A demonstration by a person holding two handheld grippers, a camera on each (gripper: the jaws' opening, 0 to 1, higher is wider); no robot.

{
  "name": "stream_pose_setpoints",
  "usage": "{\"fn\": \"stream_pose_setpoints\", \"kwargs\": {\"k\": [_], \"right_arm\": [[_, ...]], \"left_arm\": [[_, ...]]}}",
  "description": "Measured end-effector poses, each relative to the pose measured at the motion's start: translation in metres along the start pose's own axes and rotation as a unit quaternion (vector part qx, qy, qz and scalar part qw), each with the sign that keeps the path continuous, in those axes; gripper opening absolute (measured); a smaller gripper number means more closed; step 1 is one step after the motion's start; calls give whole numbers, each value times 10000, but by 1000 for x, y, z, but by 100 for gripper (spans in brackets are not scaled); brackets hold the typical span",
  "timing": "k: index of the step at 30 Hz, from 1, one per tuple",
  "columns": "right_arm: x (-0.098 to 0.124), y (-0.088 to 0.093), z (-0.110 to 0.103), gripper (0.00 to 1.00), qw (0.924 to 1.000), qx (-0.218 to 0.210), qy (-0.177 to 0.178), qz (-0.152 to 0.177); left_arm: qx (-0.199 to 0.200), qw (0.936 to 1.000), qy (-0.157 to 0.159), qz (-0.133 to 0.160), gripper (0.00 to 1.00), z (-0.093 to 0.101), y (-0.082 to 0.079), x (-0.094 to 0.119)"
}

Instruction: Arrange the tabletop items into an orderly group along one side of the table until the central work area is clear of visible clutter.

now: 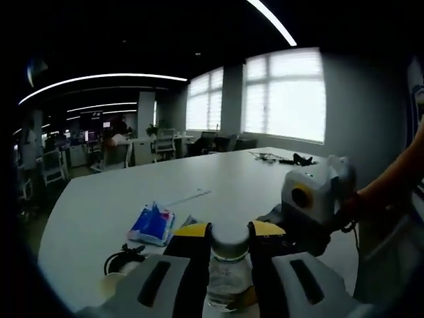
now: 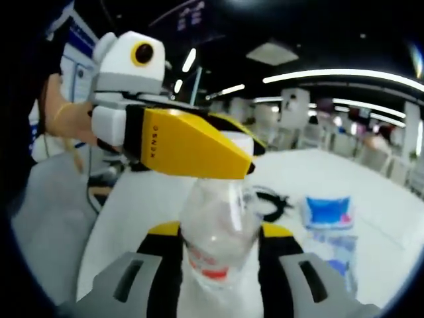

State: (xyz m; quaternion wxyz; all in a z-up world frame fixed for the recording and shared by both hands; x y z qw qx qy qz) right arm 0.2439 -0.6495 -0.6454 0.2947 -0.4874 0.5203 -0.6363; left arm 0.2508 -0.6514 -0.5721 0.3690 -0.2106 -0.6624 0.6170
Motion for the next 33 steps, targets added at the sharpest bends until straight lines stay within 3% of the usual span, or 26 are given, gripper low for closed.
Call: {"fn": "stream_pose_setpoints", "kwargs": {"k": [7,11,14,18,26,30,33], "right_arm": [[0,1,1,40,9999,61,-79,-47],[-1,9,-2,42,9988,40,-410,-253],[-2,13,-4,45,9976,-2,-609,-326],[2,12,-2,40,9973,-13,-654,-337],[0,12,-11,39,9964,59,-761,-375],[-1,12,-15,39,9956,86,-855,-374],[-2,12,-13,38,9958,47,-836,-373]], "left_arm": [[-206,9980,599,-33,21,-1,0,1],[-277,9938,1077,-80,21,3,0,1],[-361,9914,1249,-135,21,3,-1,0],[-437,9845,1686,-208,21,7,0,3],[-481,9665,2492,-391,21,9,1,11],[-621,9611,2646,-499,20,11,1,13],[-578,9631,2586,-474,21,9,1,12]]}}
Point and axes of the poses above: the point that each gripper's makers call its tool centre point, and the gripper's own axes: x roughly backward along the fingers, z roughly to its right, y roughly out of its underside, the point moved 2 cm from there along x, roughly backward along the fingers, and after that the axes turned 6 degrees about -y, right-handed, at the moved point
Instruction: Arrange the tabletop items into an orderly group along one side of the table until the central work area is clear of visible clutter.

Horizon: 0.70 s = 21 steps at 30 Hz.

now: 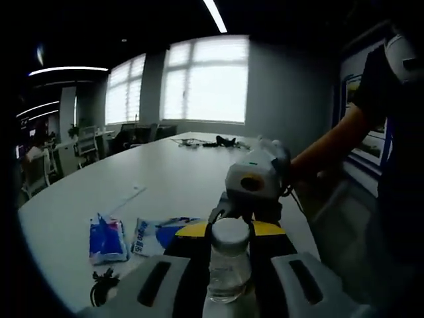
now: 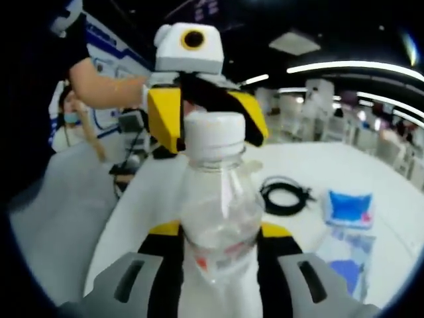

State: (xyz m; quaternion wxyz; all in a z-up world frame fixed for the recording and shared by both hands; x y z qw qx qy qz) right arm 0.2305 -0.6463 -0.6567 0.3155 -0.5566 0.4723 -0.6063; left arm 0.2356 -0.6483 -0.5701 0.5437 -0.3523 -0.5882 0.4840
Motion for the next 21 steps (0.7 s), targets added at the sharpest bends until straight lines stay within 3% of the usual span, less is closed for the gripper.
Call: {"fn": "stream_pose_setpoints", "kwargs": {"k": [4,9,14,21], "right_arm": [[0,0,0,37,9997,-102,201,23],[1,1,0,36,9985,-270,469,129],[0,0,0,35,9969,-353,690,141],[0,0,0,35,9942,-423,964,211]], "left_arm": [[93,9995,-230,200,21,0,1,0],[223,9988,-359,240,26,2,4,-2],[333,9969,-552,448,32,3,-1,-2],[435,9929,-934,592,34,-4,-4,-1]]}}
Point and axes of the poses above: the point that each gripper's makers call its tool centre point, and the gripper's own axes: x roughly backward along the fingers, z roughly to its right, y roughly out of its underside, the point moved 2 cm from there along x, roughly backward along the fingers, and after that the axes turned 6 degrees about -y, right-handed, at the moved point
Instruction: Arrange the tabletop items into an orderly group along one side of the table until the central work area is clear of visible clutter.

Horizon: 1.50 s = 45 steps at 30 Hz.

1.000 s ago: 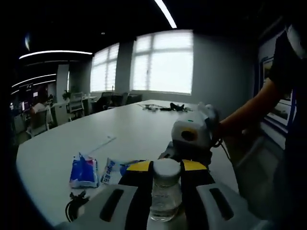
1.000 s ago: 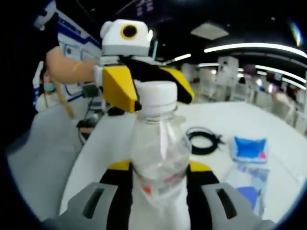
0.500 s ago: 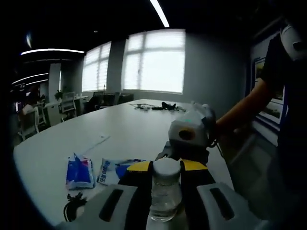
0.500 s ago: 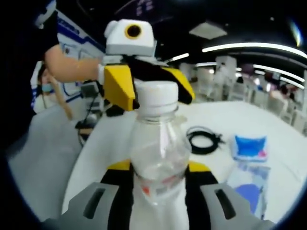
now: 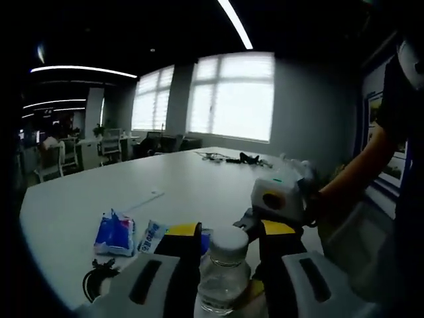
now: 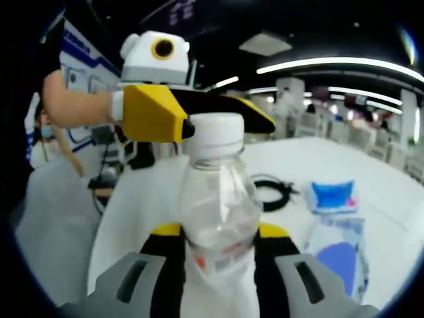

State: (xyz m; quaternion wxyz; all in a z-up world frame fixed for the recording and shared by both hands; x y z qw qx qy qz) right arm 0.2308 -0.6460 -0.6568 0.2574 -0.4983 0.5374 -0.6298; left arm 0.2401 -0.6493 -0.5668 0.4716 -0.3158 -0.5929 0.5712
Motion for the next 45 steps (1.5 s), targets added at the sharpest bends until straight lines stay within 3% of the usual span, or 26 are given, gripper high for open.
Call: {"fn": "stream_pose_setpoints", "kwargs": {"k": [6,12,16,29,45], "right_arm": [[1,-5,0,34,9998,-109,79,143],[5,-19,3,35,9992,-215,153,302],[8,-22,6,35,9991,-217,194,294],[16,-47,19,35,9989,-128,361,279],[15,-103,35,35,9983,-33,407,426]], "left_arm": [[49,9999,-87,23,38,1,0,0],[43,9994,-331,94,49,-1,-6,2],[10,9985,-497,209,65,-2,-12,5],[203,9954,-926,154,99,-1,-16,23],[253,9886,-1486,0,100,-14,-14,55]]}}
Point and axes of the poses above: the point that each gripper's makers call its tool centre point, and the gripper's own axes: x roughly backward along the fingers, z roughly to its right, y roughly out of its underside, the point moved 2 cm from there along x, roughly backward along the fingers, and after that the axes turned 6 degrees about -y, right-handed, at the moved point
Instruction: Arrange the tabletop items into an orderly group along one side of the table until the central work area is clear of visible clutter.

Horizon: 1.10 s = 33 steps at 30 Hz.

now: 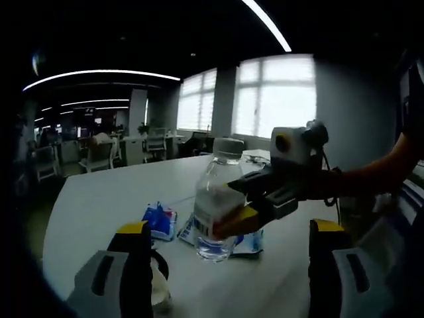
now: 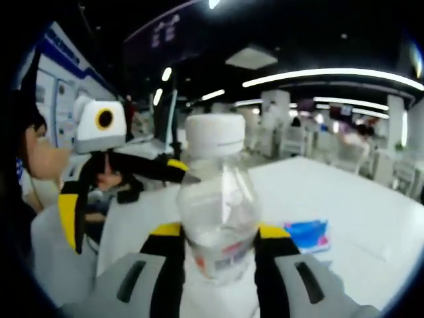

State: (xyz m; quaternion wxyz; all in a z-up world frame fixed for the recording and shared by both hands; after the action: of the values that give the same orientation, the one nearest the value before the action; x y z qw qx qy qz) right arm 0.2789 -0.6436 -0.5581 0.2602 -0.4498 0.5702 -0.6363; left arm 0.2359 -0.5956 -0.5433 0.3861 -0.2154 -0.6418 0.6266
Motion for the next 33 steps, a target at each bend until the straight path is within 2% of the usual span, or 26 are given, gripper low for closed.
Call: {"fn": "stream_pose_setpoints", "kwargs": {"k": [9,10,16,20,28,33], "right_arm": [[-13,-15,5,35,10000,61,-32,7],[-15,-16,5,35,10000,73,-45,5],[-30,-21,10,35,9999,88,-67,-5],[-39,-25,11,36,9998,156,-83,-18],[-59,-29,11,36,9996,260,-133,-20],[-70,-32,13,36,9994,316,-166,19]], "left_arm": [[61,9993,-356,-7,100,-7,0,13],[75,9991,-405,-77,100,-7,3,15],[-8,9986,-473,-226,100,-6,12,23],[155,9984,-511,-172,100,-8,13,29],[122,9977,-650,-158,100,-7,16,37],[84,9970,-725,-244,100,-9,21,43]]}}
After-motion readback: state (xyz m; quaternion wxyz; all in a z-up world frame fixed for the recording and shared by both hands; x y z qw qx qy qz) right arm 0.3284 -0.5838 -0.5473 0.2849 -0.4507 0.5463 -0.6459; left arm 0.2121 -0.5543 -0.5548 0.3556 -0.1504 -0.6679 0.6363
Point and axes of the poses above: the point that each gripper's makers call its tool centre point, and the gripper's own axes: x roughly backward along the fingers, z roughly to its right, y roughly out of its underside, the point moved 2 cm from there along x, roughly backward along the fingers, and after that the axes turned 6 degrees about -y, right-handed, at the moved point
